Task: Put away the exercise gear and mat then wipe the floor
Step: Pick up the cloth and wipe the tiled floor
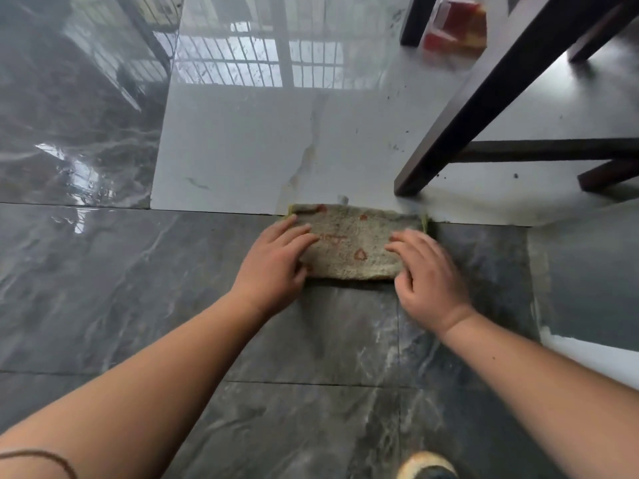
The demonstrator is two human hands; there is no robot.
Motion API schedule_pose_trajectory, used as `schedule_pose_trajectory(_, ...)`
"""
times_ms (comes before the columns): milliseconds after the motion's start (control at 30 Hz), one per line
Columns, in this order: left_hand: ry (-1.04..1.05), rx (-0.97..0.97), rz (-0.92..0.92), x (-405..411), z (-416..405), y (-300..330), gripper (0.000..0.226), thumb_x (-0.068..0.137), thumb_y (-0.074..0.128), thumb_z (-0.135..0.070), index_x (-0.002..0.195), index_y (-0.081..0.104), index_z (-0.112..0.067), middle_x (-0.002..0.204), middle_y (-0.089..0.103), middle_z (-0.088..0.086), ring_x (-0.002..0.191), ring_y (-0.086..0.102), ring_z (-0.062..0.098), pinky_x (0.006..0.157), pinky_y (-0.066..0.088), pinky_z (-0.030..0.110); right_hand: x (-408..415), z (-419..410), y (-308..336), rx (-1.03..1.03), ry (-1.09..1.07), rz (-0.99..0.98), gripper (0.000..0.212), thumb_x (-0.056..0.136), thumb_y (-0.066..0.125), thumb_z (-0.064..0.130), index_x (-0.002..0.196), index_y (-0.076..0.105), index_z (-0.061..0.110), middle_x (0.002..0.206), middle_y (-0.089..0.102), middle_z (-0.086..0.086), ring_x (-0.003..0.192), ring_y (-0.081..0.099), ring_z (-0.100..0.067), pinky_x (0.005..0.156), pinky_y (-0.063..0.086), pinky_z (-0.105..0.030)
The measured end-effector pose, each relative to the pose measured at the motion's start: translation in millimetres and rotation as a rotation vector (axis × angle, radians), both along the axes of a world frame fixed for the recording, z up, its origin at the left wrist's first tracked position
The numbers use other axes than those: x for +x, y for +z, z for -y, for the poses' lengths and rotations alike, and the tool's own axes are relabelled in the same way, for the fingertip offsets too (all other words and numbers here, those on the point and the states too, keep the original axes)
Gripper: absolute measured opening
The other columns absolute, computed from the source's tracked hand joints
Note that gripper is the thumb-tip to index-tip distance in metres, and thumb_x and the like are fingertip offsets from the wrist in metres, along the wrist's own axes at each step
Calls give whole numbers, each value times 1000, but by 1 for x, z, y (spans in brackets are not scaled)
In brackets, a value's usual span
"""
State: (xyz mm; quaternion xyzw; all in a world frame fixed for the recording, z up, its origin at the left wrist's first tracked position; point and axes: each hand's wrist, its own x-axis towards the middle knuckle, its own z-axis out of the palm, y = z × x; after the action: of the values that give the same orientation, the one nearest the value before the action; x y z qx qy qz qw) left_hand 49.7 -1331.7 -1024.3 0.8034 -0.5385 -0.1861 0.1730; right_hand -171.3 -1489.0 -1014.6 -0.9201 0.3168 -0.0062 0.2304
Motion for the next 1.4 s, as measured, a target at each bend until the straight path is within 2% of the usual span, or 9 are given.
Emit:
schedule_pose_trajectory(100, -103, 93, 96, -10, 42, -11, 61, 90, 51, -28, 149, 38, -21, 157, 34, 5, 148, 20, 27, 122, 12, 46, 24, 14, -6, 16, 89, -135, 55, 100, 36, 29, 154, 28, 18, 163, 20, 0, 152, 7, -17, 124, 6, -38)
schedule_pose_trajectory(167, -158, 192, 167, -13, 61, -21, 62, 98, 39, -43, 155, 20, -27, 163, 17, 4, 151, 7, 26, 121, 4, 49, 36, 21, -12, -14, 149, -255, 61, 103, 28, 40, 158, 9, 21, 166, 2, 2, 152, -7, -15, 123, -2, -38)
schedule_pose_trajectory(267, -162, 299, 180, -9, 68, -32, 65, 99, 24, -56, 157, 5, -31, 165, 0, 3, 151, -5, 24, 121, -5, 50, 46, 29, -18, -56, 196, -378, 64, 102, 20, 48, 158, 1, 24, 166, -5, 3, 152, -10, -16, 122, -4, -39)
schedule_pose_trajectory(367, -139, 303, 203, -12, 59, -43, 67, 97, 18, -61, 156, -2, -35, 165, -7, 3, 151, -11, 23, 120, -9, 49, 48, 24, -31, -103, 135, -453, 68, 99, 17, 55, 158, -1, 25, 166, -6, 0, 152, -8, -21, 123, -4, -43)
schedule_pose_trajectory(533, -90, 217, 277, -17, 50, -56, 67, 95, 15, -64, 155, 0, -38, 165, 0, 1, 152, -6, 24, 120, -6, 53, 44, 2, -57, -189, -23, -413, 71, 95, 16, 56, 158, 1, 28, 167, -3, 0, 152, -6, -23, 122, -1, -50)
schedule_pose_trajectory(700, -149, 179, 279, -23, 28, -55, 69, 94, 19, -64, 156, 5, -37, 165, 6, 3, 152, -1, 27, 119, -2, 54, 23, -21, -53, -183, 22, -411, 70, 96, 16, 55, 158, 3, 28, 167, 0, -3, 152, -4, -24, 123, -1, -48)
schedule_pose_trajectory(1033, -191, 161, 213, -77, -94, -52, 72, 93, 35, -62, 156, 16, -33, 164, 14, 4, 151, 5, 29, 118, 7, 58, -36, -150, -53, -155, -4, -419, 71, 94, 30, 50, 157, 19, 19, 165, 12, -8, 151, 13, -30, 121, 12, -55)
schedule_pose_trajectory(1233, -152, 183, 172, -93, -169, -49, 72, 91, 43, -57, 155, 20, -33, 163, 18, 2, 151, 9, 27, 119, 12, 57, -32, -238, -43, -88, -142, -418, 71, 87, 38, 38, 154, 30, 17, 162, 23, -10, 148, 21, -32, 119, 14, -56)
schedule_pose_trajectory(1400, -188, 178, 205, -91, -208, -48, 74, 89, 48, -58, 154, 25, -31, 162, 21, 5, 150, 15, 30, 118, 16, 57, -29, -276, -46, -62, -182, -448, 75, 84, 40, 43, 155, 27, 20, 162, 23, -9, 149, 19, -31, 119, 14, -56)
